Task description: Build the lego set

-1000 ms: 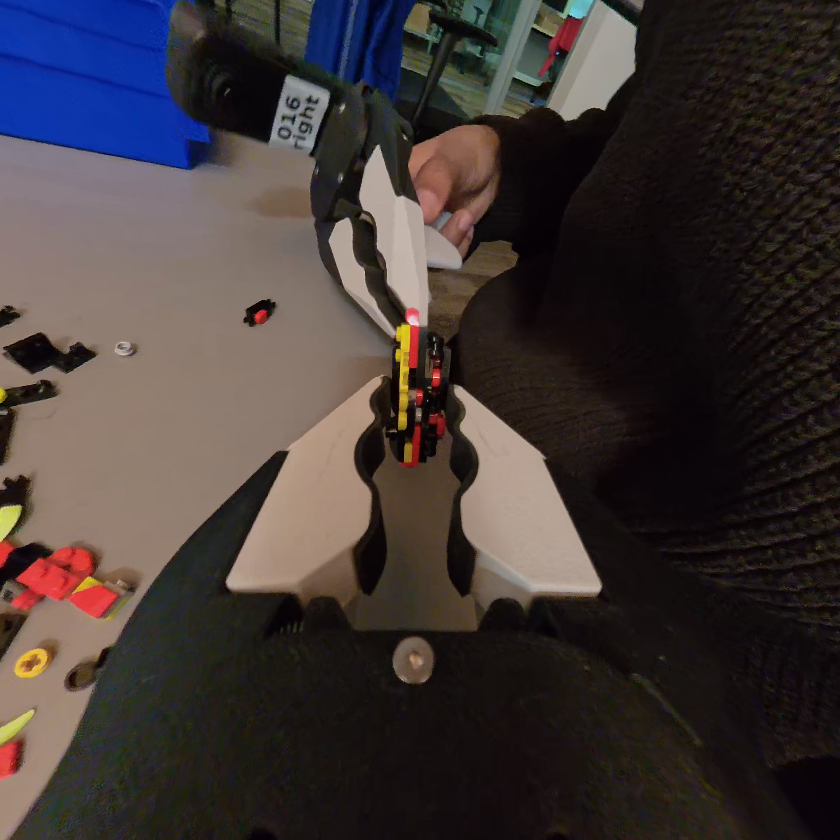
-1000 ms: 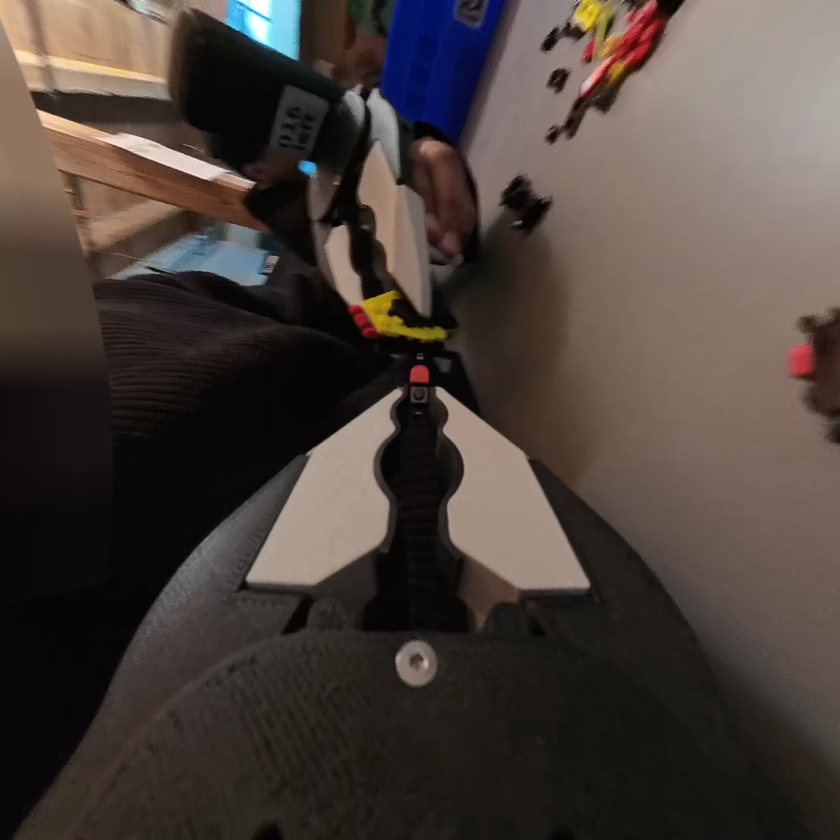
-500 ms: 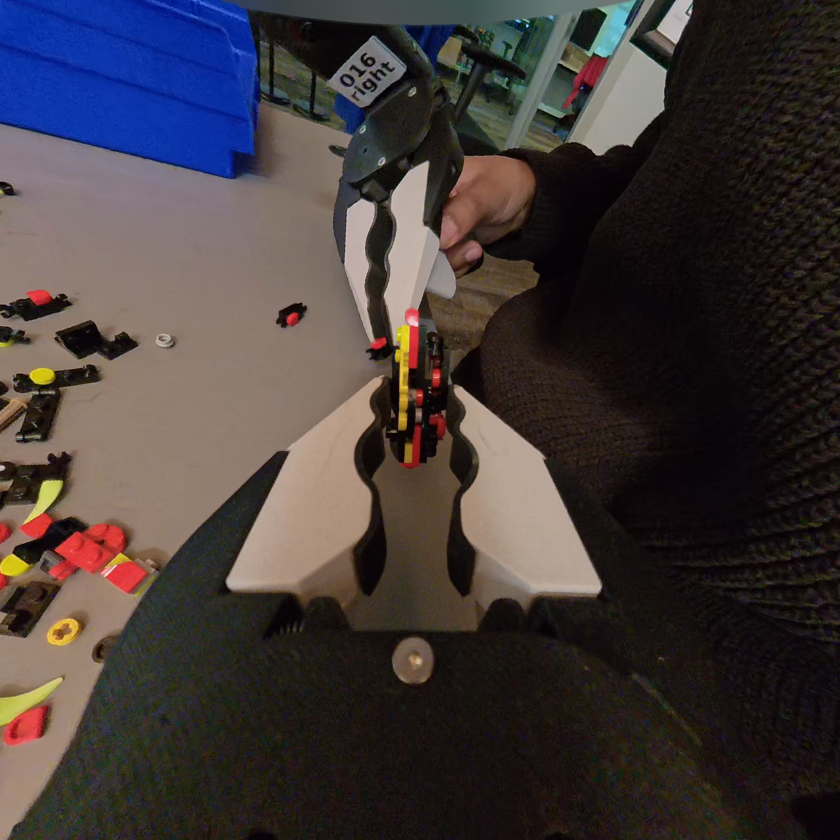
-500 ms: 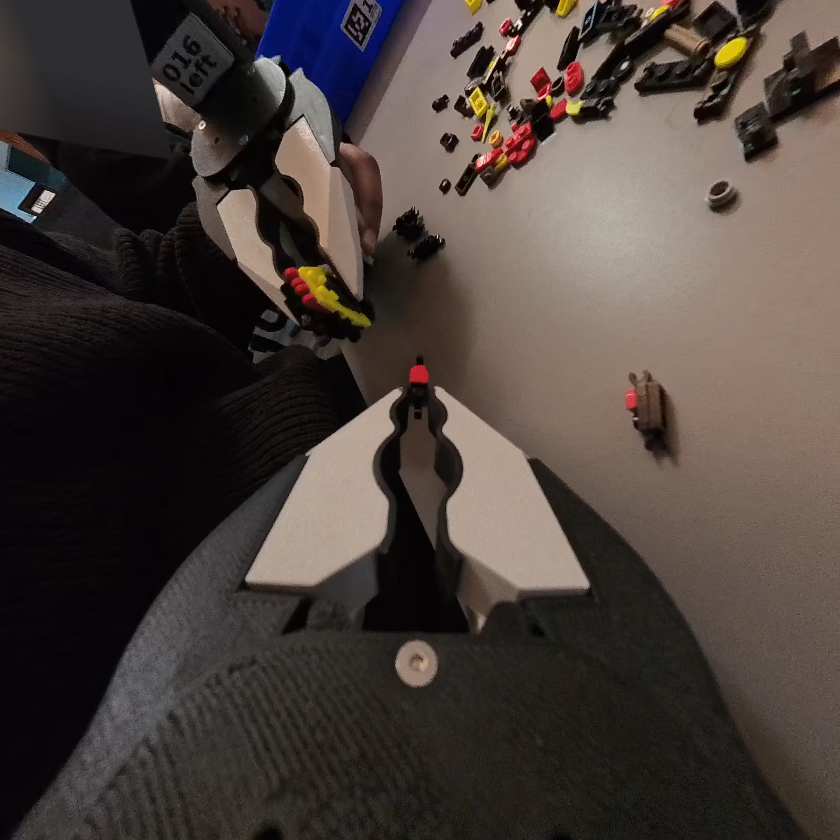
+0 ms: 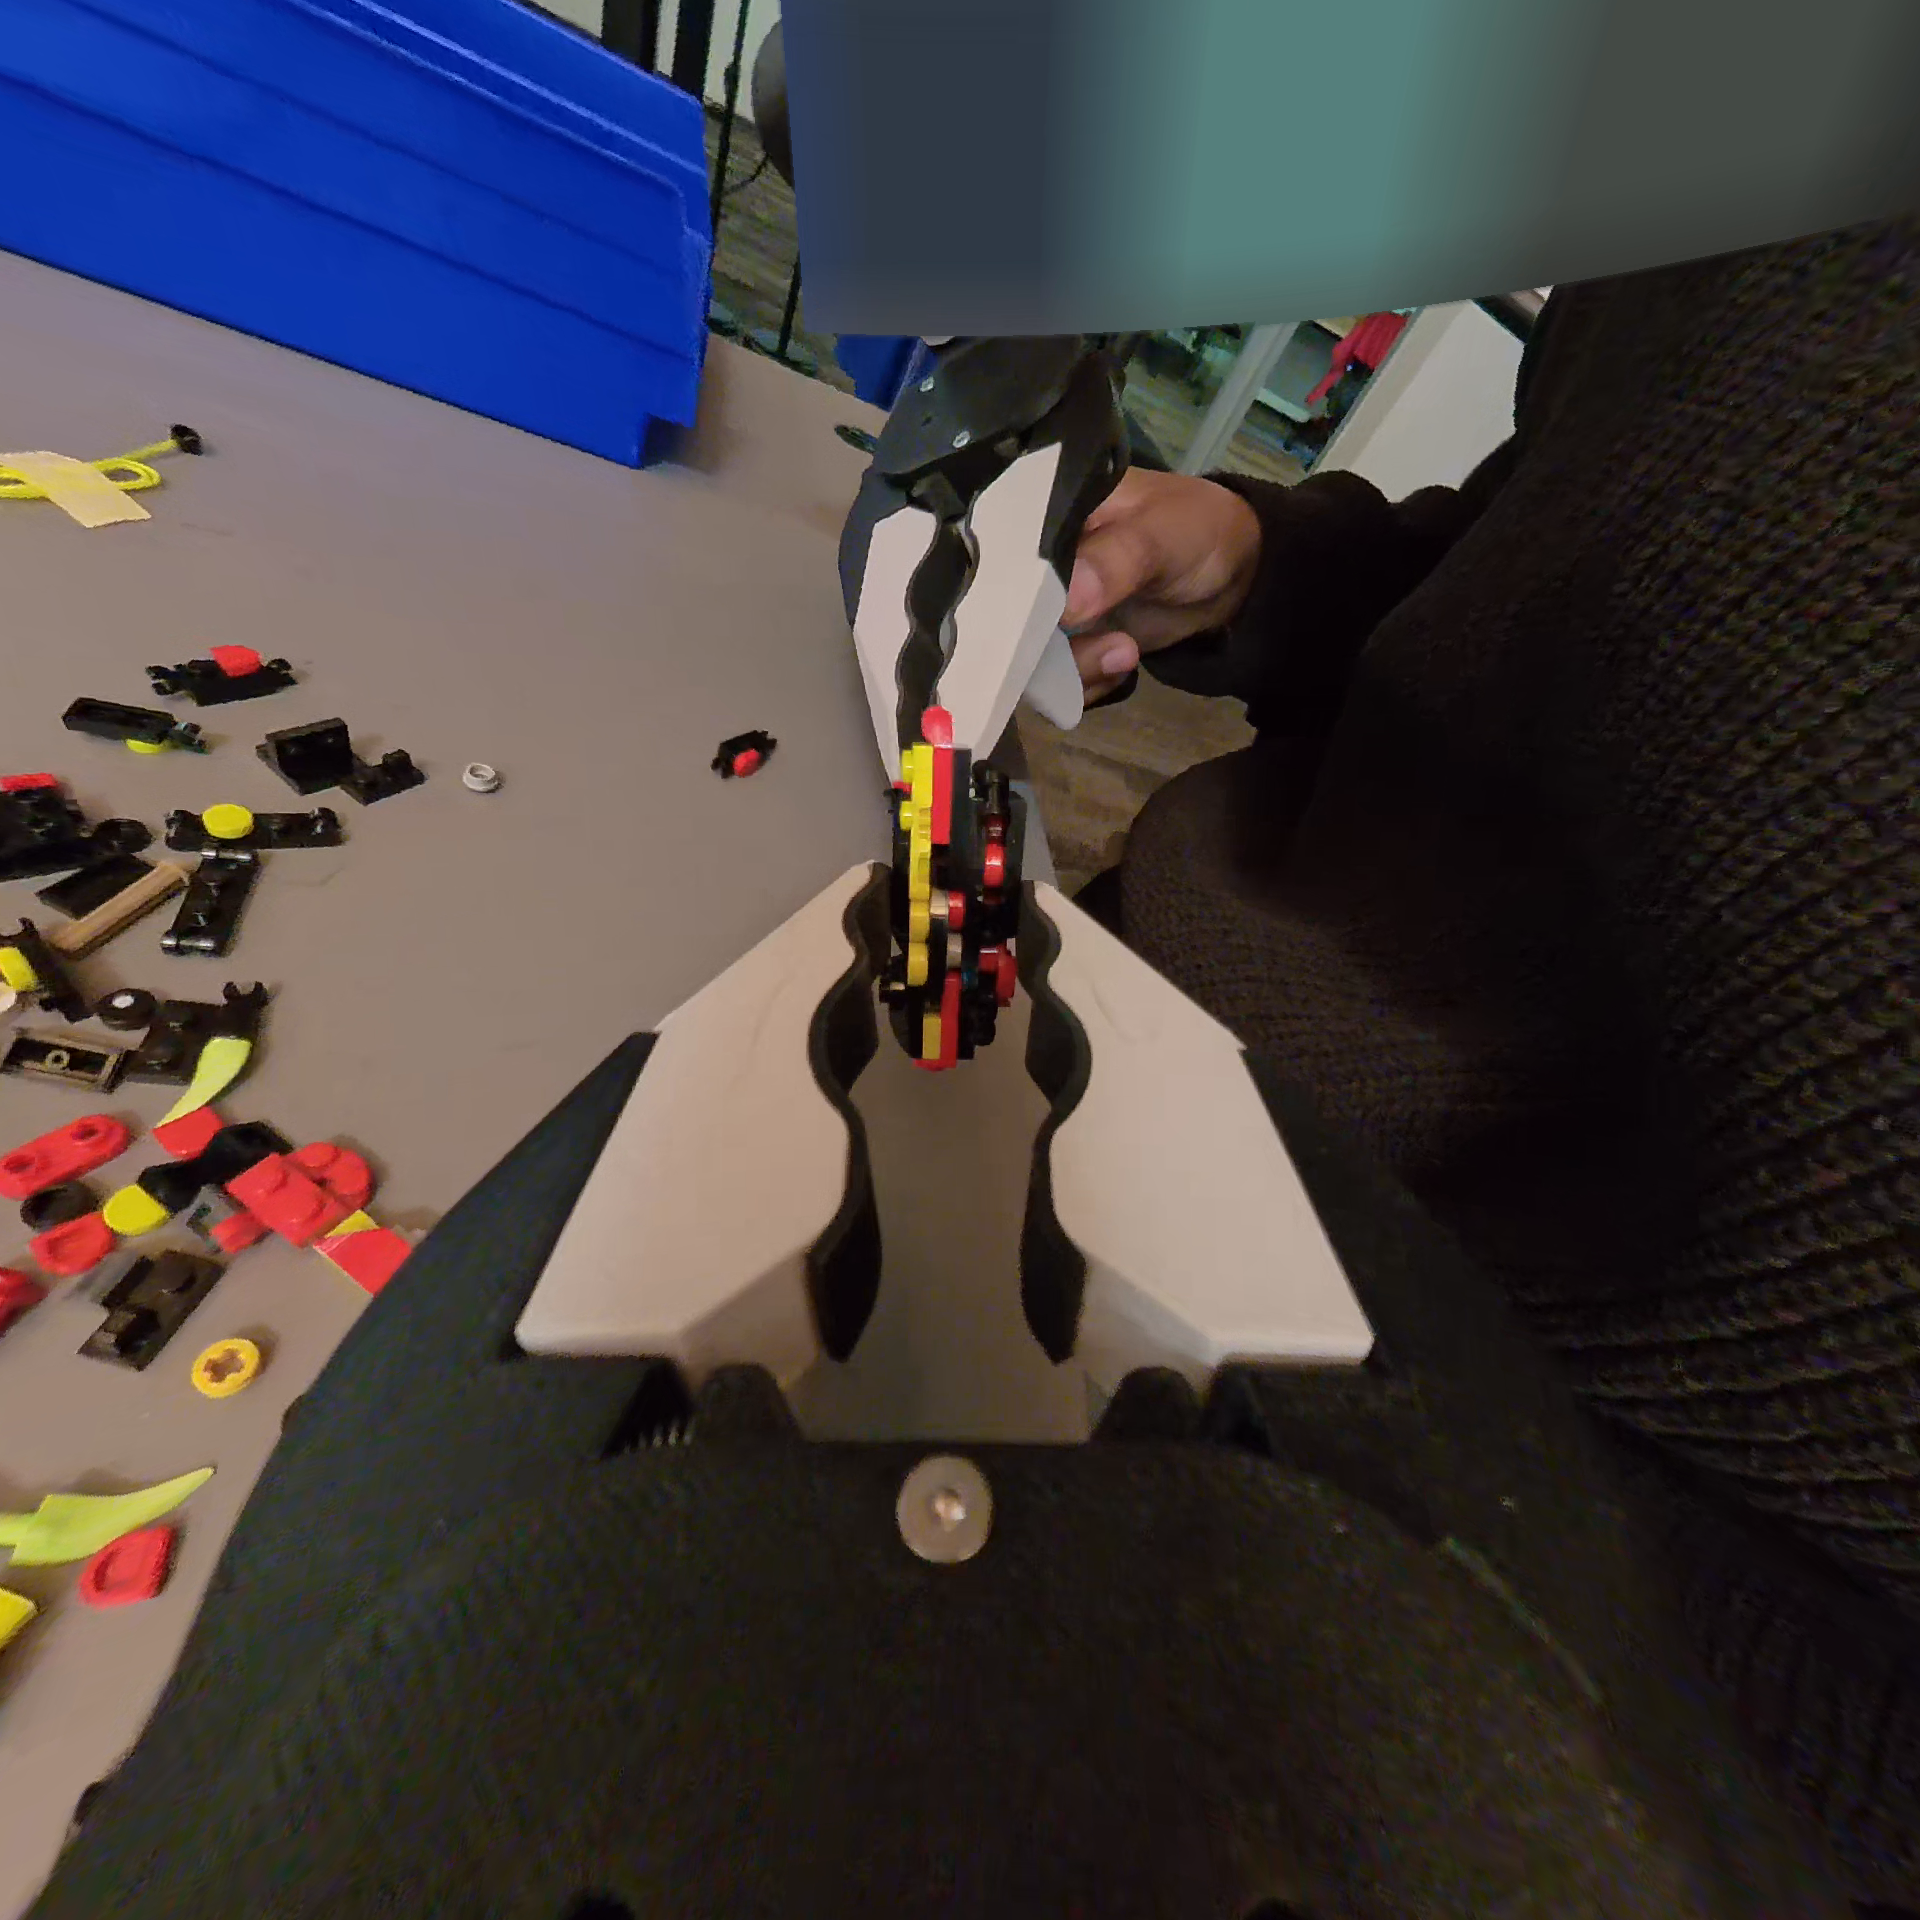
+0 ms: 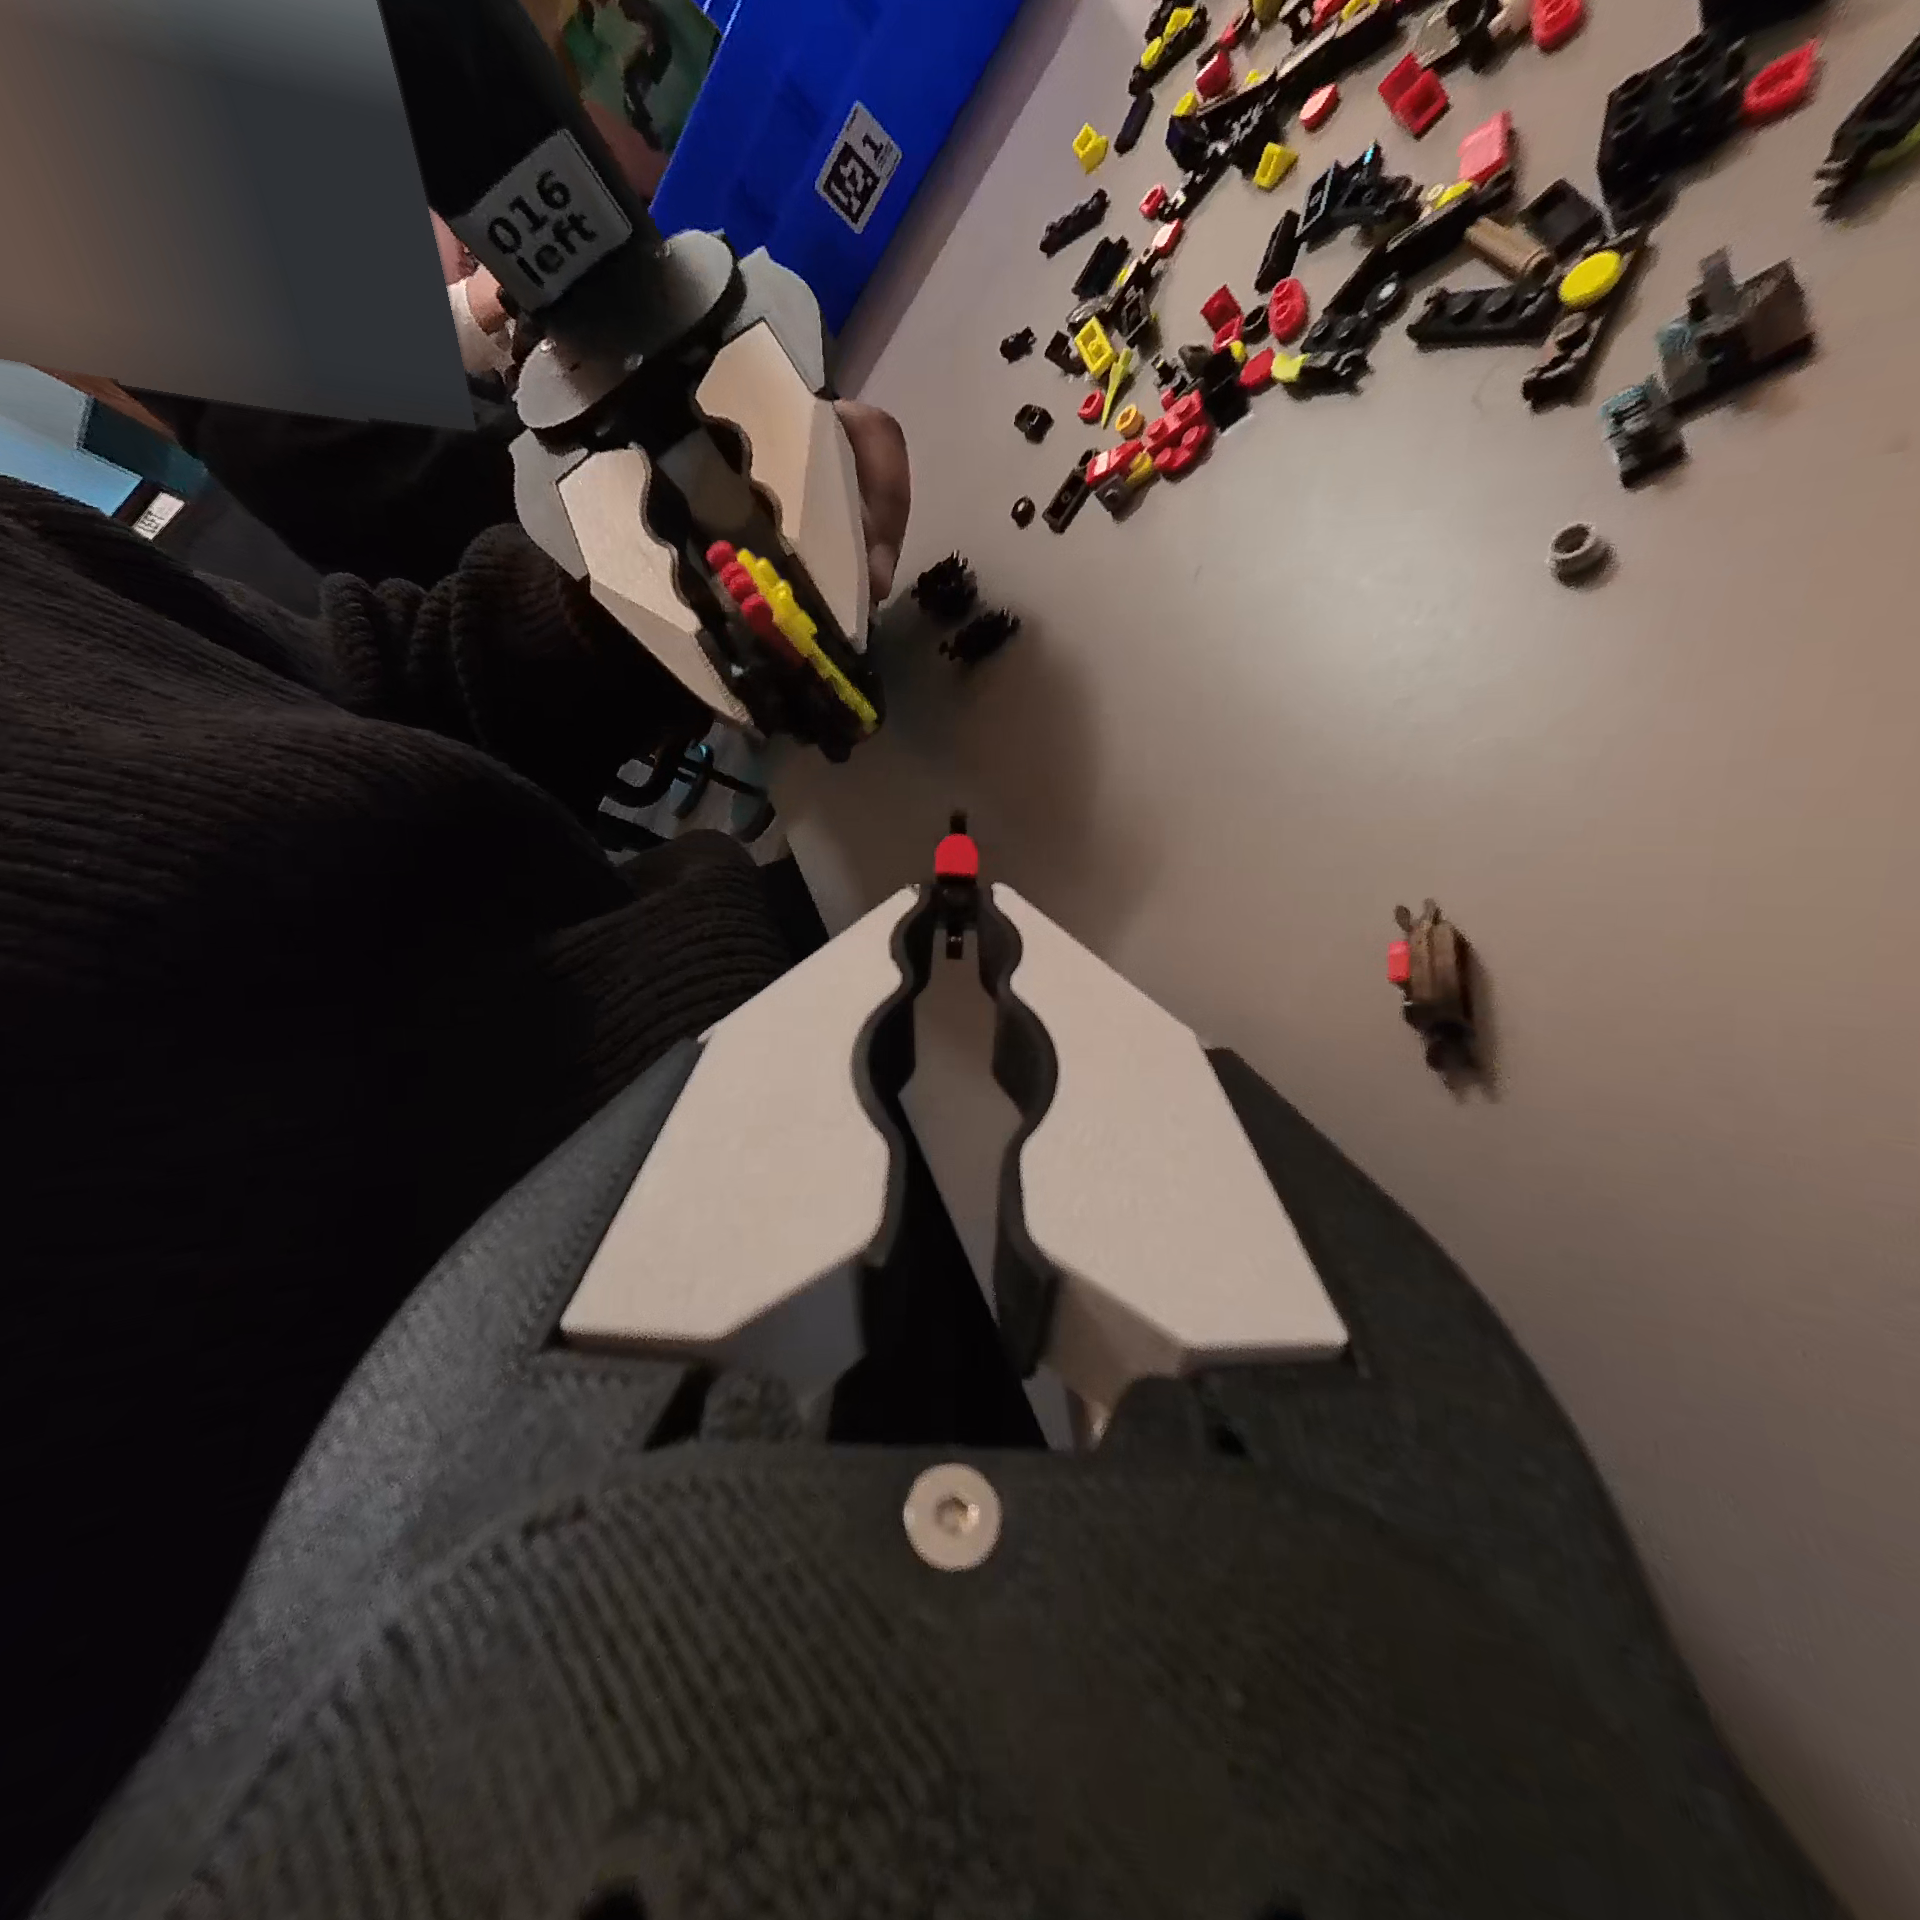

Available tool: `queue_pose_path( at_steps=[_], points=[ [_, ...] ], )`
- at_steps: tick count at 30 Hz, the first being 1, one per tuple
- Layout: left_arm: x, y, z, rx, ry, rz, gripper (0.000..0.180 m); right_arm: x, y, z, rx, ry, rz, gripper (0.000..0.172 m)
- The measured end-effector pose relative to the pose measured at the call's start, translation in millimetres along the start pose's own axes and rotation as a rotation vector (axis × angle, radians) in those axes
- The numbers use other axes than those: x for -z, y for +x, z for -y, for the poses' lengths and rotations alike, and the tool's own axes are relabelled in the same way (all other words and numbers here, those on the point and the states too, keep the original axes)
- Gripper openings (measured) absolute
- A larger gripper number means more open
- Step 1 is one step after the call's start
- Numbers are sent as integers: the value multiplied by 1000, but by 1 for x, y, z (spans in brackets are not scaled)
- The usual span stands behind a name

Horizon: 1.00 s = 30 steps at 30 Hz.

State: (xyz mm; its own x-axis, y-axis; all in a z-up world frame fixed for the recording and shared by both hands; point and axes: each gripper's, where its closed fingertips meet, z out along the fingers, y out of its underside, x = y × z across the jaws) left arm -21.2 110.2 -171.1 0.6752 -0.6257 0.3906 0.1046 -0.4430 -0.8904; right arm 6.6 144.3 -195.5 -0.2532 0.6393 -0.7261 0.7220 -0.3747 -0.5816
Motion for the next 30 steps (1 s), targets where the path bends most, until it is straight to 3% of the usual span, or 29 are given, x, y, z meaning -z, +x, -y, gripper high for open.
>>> queue_pose_path(
  at_steps=[30],
  points=[
    [12,-23,13,175,118,8,21,7,21,33,-31,147,5,5]
  ],
)
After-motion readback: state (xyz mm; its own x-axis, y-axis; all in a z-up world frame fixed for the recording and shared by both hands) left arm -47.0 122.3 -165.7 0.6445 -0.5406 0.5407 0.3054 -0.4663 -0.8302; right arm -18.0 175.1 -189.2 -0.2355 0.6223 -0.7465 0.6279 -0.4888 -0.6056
